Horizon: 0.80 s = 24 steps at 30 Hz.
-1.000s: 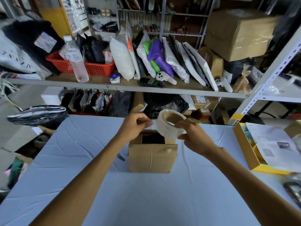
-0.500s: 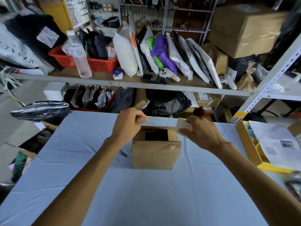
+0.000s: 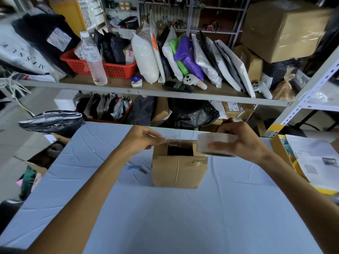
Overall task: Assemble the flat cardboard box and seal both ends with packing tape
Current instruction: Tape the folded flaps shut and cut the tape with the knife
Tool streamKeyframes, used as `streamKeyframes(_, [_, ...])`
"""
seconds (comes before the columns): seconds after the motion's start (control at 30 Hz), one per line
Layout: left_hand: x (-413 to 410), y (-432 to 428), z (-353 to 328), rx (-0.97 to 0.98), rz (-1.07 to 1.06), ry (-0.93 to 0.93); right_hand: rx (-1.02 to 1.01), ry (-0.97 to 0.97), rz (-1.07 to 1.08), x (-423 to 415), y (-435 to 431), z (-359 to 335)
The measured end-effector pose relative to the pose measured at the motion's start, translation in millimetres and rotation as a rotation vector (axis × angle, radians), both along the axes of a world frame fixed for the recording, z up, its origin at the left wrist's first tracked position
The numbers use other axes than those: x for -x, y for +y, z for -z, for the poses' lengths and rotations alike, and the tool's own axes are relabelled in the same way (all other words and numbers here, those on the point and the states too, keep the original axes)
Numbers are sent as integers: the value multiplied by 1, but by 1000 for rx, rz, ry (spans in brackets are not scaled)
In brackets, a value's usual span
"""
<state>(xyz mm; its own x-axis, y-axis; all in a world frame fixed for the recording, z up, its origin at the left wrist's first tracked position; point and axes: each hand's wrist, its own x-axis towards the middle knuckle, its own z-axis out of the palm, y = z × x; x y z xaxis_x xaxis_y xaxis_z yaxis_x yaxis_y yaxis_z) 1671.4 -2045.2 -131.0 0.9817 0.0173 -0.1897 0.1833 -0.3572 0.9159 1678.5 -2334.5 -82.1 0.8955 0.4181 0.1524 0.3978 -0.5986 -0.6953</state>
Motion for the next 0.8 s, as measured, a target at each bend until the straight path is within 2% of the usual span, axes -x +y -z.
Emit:
streamKeyframes(0.13, [3,7,-8,-2,61,-22,-99,108,-123,-1,-13,1])
streamKeyframes(0.23, [3,10,-13,16,40,-19,-164,175,-131,-2,-19,1])
streamKeyframes(0.43, [2,16,-17,139,-75,51,-118,174,-160,-2,-16,2])
streamKeyframes(0.53, [5,17,-13,174,-115,56,-142,89,-129,-1,-11,0])
streamKeyframes(0.7, [11,8,-7,69,-98,-77,-57,-30,-50,-2,-8,-1])
streamKeyframes(0.8, [12,9,-2,-5,-162,-132,134,-24,67,0,-4,1])
